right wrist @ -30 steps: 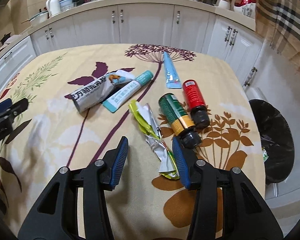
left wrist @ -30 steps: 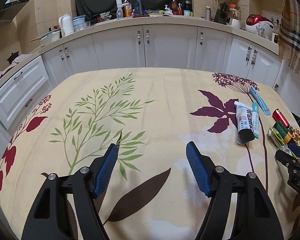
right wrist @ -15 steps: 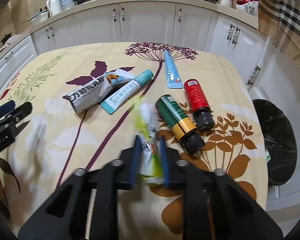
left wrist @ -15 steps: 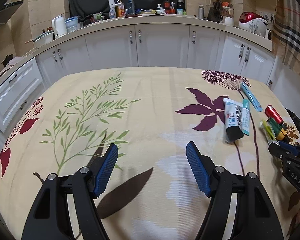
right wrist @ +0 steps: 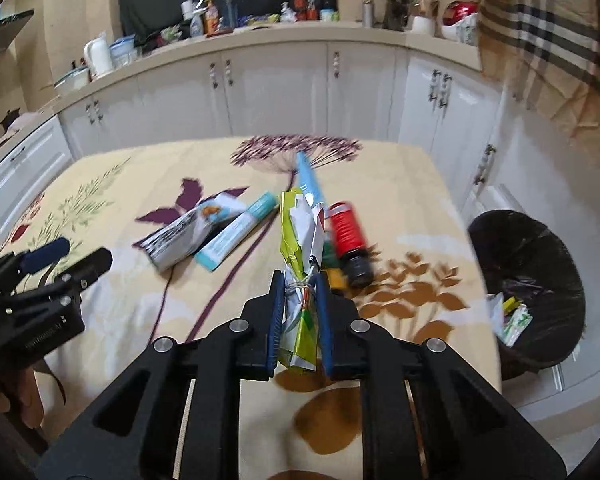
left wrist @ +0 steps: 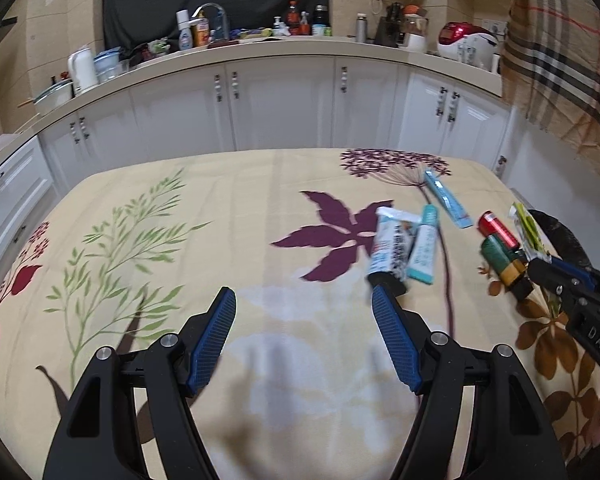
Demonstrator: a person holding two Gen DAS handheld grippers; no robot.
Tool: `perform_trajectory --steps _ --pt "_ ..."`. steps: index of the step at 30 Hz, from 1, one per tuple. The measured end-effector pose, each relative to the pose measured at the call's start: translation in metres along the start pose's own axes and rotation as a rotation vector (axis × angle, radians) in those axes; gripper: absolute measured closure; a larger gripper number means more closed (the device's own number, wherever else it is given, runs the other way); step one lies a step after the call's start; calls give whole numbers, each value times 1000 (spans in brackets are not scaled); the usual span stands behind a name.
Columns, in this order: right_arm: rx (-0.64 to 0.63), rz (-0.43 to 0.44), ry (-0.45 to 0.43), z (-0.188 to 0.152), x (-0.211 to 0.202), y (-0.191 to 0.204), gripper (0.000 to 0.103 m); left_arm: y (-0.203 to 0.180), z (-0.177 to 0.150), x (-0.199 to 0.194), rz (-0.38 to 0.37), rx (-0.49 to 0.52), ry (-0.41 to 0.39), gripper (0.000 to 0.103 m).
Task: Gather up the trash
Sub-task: 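Grasp the crumpled yellow-green wrapper with the right gripper while the left grasps a printed tube, then carry the wrapper and tube over the bin and open both grippers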
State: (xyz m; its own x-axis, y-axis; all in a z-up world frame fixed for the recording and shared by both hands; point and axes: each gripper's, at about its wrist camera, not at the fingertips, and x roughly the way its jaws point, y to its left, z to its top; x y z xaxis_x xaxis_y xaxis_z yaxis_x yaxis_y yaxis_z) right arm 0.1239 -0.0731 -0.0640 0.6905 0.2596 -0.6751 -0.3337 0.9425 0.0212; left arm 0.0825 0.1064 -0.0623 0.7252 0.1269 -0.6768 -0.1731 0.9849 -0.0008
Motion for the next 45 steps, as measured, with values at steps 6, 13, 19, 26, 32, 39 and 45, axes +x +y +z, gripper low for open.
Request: perform_trajectory --steps 6,13,19,26,32,39,45 --pt "45 -40 -14 1 -1 -25 88 -20 10 12 -36 36 1 34" --pt "92 -59 -12 1 5 -52 88 -35 26 39 -59 56 34 34" --pt "104 -57 -7 1 9 -61 88 -38 28 55 -85 61 86 57" --pt "113 -52 -1 0 13 -65 88 -46 22 54 -109 96 90 84" --pt "119 -59 -14 -2 10 -67 88 -47 23 41 -102 92 47 86" --pt "136 -99 -55 -3 -4 -77 88 -57 32 10 -113 80 -54 87" --pt "152 -180 -86 -5 -16 -101 88 -94 39 -3 -173 123 -108 87"
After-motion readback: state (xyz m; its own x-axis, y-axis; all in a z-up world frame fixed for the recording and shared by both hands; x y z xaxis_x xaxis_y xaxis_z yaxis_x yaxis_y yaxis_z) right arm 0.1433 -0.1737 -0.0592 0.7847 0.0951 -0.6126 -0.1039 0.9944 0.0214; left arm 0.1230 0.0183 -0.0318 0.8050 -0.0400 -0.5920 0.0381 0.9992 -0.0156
